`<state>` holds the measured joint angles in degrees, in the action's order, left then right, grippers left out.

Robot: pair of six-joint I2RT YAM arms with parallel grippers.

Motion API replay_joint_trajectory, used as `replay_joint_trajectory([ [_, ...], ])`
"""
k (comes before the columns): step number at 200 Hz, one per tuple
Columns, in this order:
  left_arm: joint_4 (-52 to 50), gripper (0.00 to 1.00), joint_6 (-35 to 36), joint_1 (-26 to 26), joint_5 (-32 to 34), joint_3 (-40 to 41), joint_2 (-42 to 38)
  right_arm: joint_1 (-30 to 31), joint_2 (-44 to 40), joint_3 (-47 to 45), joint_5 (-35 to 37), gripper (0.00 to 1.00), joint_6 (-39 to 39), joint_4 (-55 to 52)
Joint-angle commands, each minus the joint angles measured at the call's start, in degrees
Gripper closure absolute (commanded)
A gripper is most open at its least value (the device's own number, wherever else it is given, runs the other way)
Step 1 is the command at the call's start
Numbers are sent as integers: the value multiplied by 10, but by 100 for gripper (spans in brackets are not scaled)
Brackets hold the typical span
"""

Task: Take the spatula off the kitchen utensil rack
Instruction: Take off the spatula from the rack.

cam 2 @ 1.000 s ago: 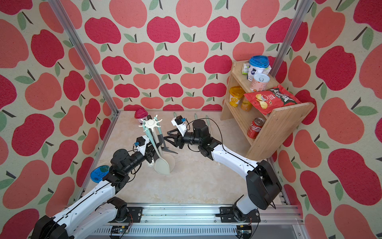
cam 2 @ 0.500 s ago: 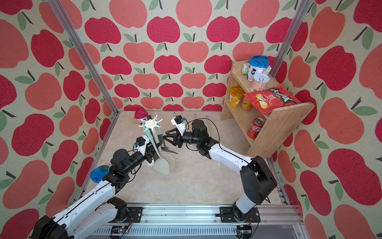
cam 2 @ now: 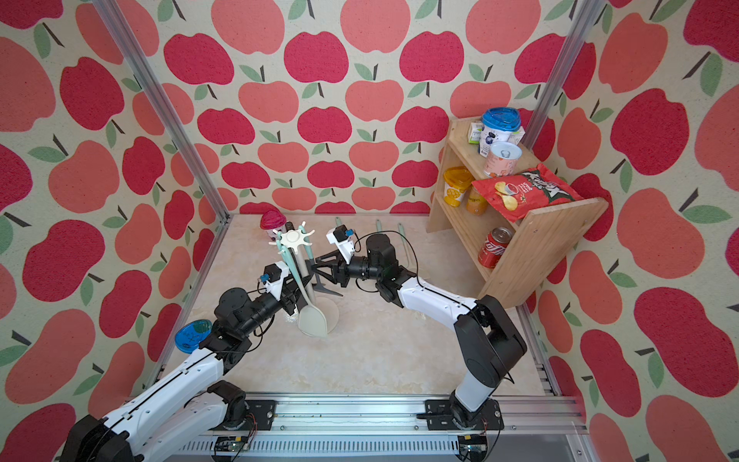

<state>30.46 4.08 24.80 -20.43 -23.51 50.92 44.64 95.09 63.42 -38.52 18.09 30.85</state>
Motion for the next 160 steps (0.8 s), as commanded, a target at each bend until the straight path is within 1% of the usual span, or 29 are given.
replay_joint_trajectory([
  [1, -104, 100, 28, -4, 8, 28, 31, 5, 5, 17, -4, 64, 8, 26],
  [42, -104, 100, 29, -4, 6, 28, 31, 9, 14, 19, -5, 66, 7, 33],
  [70, -119, 100, 33, -3, 5, 23, 21, 11, 11, 11, 6, 77, -3, 40],
  [82, -122, 100, 34, -3, 10, 26, 12, 12, 8, 11, 8, 79, -7, 39],
  [93, -124, 100, 34, -3, 15, 30, 3, 12, 8, 14, 6, 83, -8, 34],
  [119, -123, 100, 32, -2, 16, 34, -4, 18, 3, 23, 12, 88, -22, 12],
  [160, -123, 100, 32, -2, 14, 33, -1, 29, -17, 22, 54, 96, -63, -22],
])
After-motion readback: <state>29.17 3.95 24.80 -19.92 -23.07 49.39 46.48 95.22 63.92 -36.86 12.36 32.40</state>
